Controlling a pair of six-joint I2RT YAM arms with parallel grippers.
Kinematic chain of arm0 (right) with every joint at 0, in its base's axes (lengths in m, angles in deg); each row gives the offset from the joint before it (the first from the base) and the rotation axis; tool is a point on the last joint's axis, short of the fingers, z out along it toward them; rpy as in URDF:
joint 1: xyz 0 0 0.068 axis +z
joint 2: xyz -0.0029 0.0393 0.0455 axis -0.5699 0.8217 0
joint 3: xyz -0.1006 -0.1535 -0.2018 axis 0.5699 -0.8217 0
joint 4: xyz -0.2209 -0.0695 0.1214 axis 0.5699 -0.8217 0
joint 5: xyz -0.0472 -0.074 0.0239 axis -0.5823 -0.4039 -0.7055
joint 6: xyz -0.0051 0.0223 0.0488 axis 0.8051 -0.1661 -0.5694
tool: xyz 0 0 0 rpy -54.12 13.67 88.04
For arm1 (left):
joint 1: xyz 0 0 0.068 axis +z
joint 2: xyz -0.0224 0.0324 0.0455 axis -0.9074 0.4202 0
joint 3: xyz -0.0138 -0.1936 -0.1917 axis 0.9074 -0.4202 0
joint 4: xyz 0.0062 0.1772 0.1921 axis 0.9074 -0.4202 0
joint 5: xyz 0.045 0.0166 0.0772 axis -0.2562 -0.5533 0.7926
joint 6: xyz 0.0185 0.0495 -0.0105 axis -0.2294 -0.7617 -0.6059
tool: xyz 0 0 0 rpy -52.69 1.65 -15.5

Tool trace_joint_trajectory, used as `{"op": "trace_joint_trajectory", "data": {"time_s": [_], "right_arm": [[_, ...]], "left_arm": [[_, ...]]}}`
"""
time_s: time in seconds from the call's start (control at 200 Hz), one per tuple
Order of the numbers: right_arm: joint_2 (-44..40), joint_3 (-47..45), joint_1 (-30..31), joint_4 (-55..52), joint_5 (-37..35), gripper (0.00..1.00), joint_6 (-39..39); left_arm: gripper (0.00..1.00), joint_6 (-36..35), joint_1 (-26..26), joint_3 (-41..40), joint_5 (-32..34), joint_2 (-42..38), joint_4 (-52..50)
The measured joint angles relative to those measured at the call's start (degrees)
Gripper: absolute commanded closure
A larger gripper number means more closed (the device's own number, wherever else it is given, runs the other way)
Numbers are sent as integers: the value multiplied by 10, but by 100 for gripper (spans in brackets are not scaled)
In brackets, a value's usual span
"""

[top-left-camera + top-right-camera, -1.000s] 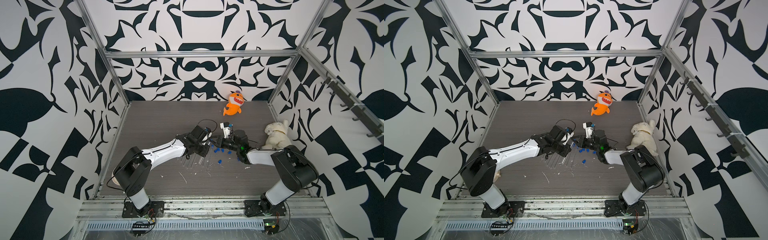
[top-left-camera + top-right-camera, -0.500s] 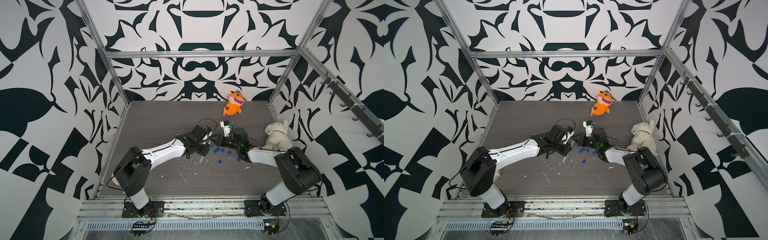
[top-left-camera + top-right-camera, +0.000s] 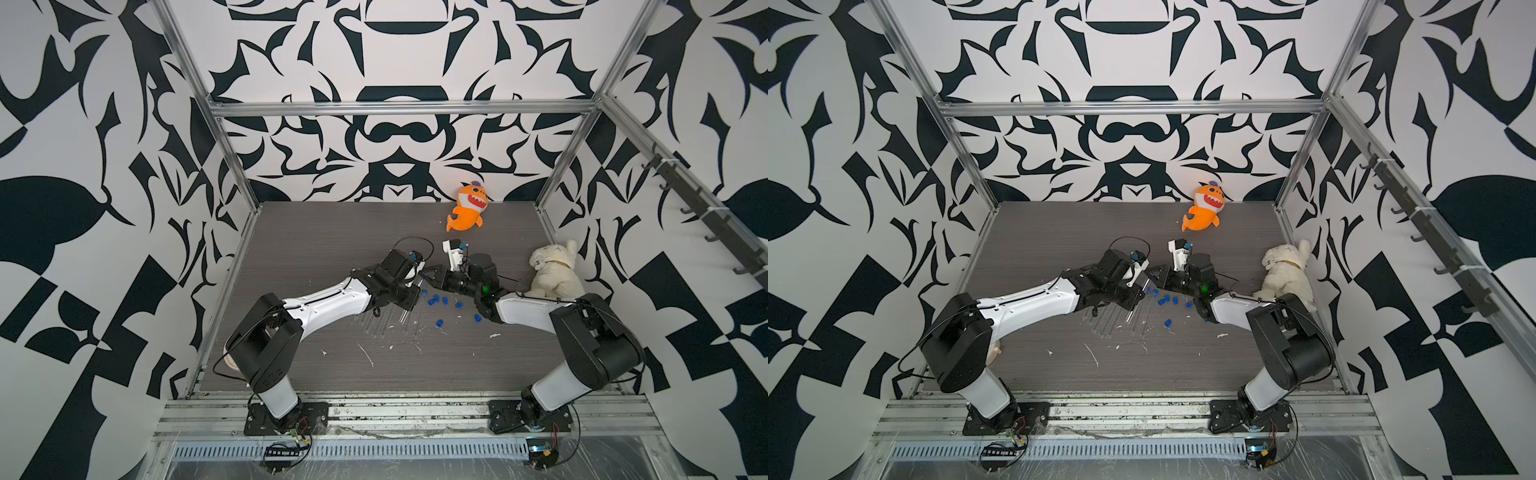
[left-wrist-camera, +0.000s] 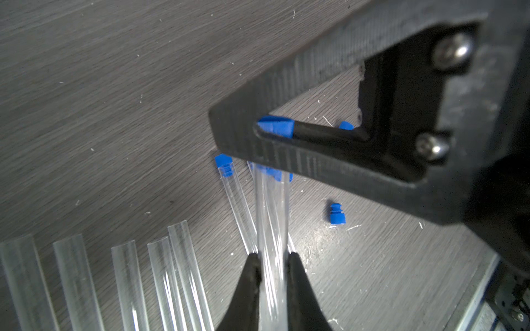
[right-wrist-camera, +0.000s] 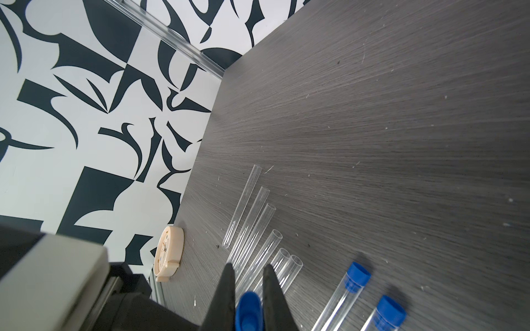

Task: Remove stoppers from test tubes
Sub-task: Open the stopper on the test tube, then place the test tube at the center of the board.

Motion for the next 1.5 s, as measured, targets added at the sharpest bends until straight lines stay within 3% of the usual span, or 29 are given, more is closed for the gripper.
{"op": "trace_joint_trajectory", "data": {"time_s": [1.125, 1.5], "right_arm": [[-3, 4, -1, 8, -8, 100, -5], [-31, 27, -20, 46, -54, 100, -12]], "left_arm": [[100, -2, 1, -5, 2, 0, 20], [100, -3, -7, -33, -11, 12, -55]]}}
